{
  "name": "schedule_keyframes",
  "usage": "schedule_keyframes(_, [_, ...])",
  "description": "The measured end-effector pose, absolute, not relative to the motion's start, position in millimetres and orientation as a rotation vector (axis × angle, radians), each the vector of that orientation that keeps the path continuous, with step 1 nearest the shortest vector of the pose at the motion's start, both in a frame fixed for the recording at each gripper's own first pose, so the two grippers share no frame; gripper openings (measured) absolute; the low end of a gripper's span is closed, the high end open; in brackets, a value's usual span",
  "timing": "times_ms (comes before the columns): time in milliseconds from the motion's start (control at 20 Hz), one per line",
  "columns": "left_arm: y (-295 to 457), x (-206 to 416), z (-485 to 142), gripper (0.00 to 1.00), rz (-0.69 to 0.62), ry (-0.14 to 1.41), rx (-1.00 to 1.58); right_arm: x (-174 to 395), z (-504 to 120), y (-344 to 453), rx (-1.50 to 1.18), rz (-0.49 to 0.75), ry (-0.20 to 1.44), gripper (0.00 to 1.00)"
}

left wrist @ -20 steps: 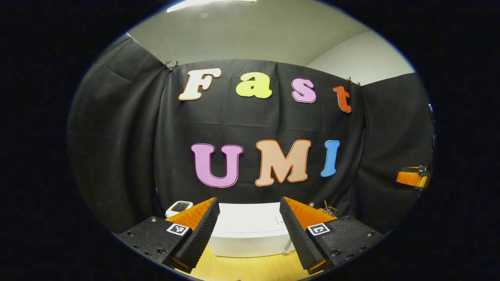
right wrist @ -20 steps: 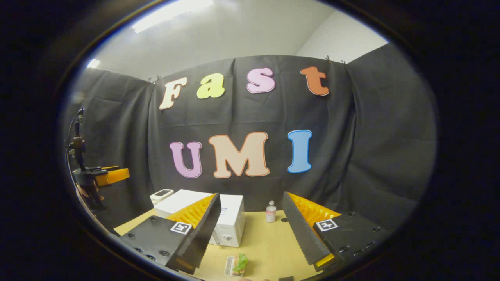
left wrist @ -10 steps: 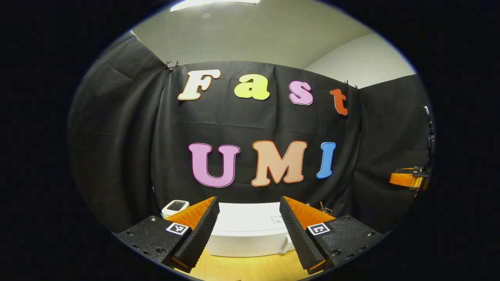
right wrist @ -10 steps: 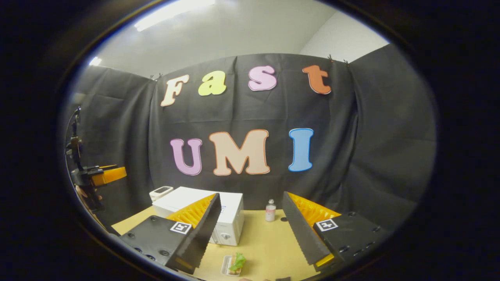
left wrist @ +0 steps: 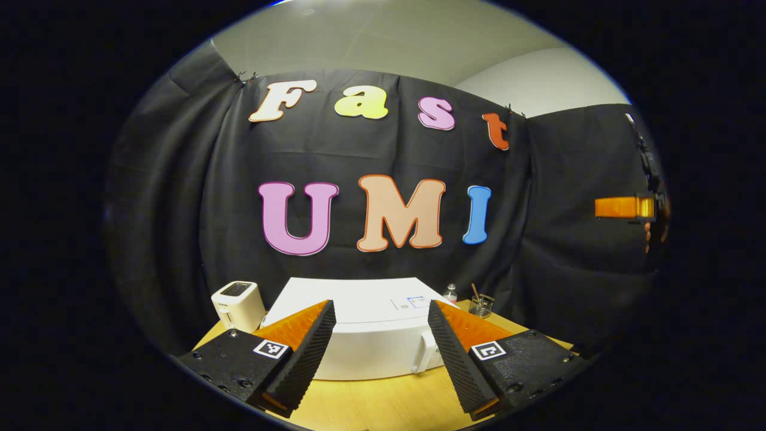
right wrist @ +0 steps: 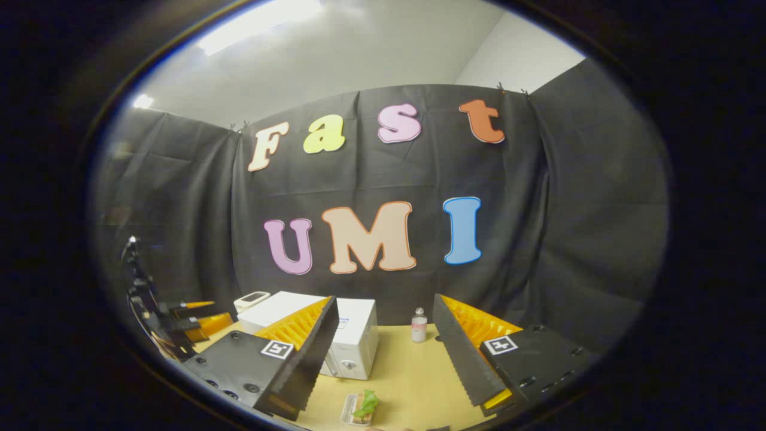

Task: Open the microwave oven with the left hand, put the food in, and close the microwave oven.

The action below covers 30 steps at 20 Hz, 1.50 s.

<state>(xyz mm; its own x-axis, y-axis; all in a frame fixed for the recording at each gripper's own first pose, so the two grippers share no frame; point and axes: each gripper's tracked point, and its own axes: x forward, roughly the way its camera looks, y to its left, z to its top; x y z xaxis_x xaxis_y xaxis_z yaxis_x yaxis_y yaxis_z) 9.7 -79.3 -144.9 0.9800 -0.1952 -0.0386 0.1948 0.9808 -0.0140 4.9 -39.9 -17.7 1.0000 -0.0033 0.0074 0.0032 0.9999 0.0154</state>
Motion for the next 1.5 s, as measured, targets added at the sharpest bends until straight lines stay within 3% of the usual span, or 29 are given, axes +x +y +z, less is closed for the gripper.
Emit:
schedule_keyframes(350, [-122, 22, -228, 0.95, -0.212, 0.012, 0.03, 10, -25, -50, 0.036, -0.03, -0.01, 0.92])
schedule_keyframes(650, [-158, 54, -340, 0.92, -0.22, 0.164, 0.01, 14, -42, -52, 0.032, -0.029, 0.0, 0.92])
schedule_keyframes(1100, [-180, 102, -382, 0.89, -0.187, 0.244, -0.009, 25, -56, -68, 0.042, -0.044, -0.001, 0.92])
schedule_keyframes(1400, [-178, 123, -400, 0.77, -0.134, 0.289, 0.005, 25, -65, -87, 0.027, -0.075, 0.004, 0.92])
schedule_keyframes(1500, [-180, 127, -403, 0.67, -0.129, 0.29, 0.012, 25, -66, -88, 0.023, -0.078, -0.001, 0.92])
